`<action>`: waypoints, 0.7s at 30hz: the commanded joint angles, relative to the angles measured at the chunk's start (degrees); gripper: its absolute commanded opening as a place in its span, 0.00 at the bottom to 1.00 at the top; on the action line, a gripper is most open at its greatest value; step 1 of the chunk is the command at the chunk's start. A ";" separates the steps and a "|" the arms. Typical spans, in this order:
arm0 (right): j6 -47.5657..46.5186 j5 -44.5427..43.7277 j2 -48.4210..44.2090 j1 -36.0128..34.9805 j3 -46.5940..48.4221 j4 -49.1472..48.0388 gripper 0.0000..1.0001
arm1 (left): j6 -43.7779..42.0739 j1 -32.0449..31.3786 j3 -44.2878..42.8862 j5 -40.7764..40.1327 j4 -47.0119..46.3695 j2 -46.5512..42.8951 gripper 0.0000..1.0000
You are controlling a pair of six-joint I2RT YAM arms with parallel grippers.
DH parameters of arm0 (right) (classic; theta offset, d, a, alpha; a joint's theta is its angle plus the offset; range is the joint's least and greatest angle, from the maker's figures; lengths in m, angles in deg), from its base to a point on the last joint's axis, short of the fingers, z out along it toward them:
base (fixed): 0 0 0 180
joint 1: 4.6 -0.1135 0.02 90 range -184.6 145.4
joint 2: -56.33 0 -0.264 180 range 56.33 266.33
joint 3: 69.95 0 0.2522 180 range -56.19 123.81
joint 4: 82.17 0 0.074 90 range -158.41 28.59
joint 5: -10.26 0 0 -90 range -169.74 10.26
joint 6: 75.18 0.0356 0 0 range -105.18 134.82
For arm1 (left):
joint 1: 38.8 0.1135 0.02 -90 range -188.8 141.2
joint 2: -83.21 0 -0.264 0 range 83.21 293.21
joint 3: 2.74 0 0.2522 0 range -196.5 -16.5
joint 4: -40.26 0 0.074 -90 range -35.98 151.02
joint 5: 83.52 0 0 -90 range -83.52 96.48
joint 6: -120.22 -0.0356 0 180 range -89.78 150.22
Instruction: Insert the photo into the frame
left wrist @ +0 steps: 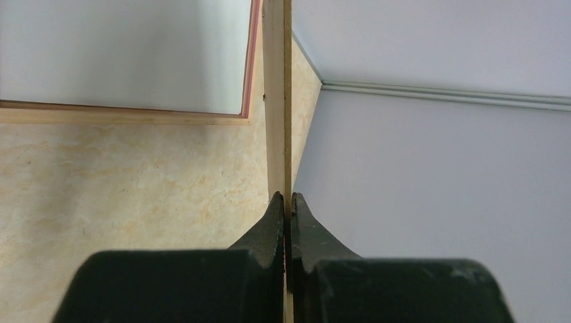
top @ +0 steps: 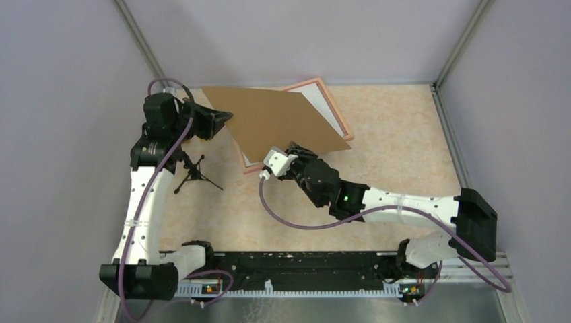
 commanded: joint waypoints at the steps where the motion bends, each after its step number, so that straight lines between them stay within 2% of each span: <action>1: 0.17 -1.08 -0.18 -0.76 1.37 -1.69 0.24 | 2.30 0.25 -2.29 1.96 -5.13 -2.98 0.00; 2: 0.19 -1.02 -0.31 -0.73 1.19 -1.98 0.18 | 2.51 0.31 -1.91 2.52 -5.32 -2.99 0.00; 5: -0.13 -1.52 -0.60 -0.75 0.84 -3.04 0.07 | 2.94 0.25 -0.76 3.85 -6.78 -3.43 0.00; 6: -0.30 -2.15 -0.54 -0.71 0.84 -3.67 0.00 | 2.81 0.25 -0.32 4.34 -7.70 -3.78 0.00; 10: 0.13 -3.65 -1.97 -0.78 1.17 -4.59 0.00 | 2.10 0.26 0.34 4.65 -11.03 -5.39 0.26; 11: 0.26 -3.80 -2.70 -0.76 0.82 -5.48 0.00 | 1.74 0.26 0.22 4.49 -11.41 -5.68 0.35; 12: 0.28 -4.02 -4.03 -0.77 -0.09 -6.65 0.00 | 1.35 0.25 0.00 4.33 -11.66 -5.85 0.54; 13: 0.28 -4.28 -4.80 -0.74 -0.50 -7.72 0.00 | 0.82 0.25 -0.22 4.51 -12.21 -5.96 0.61; 16: 1.26 -4.19 -8.96 -0.75 -2.52 -9.43 0.00 | -1.77 0.17 -1.01 6.08 -14.89 -5.55 0.96; 21: 6.16 -3.16 -14.18 0.79 -3.06 -7.24 0.00 | -11.52 0.09 -6.29 5.24 -16.09 -5.52 0.98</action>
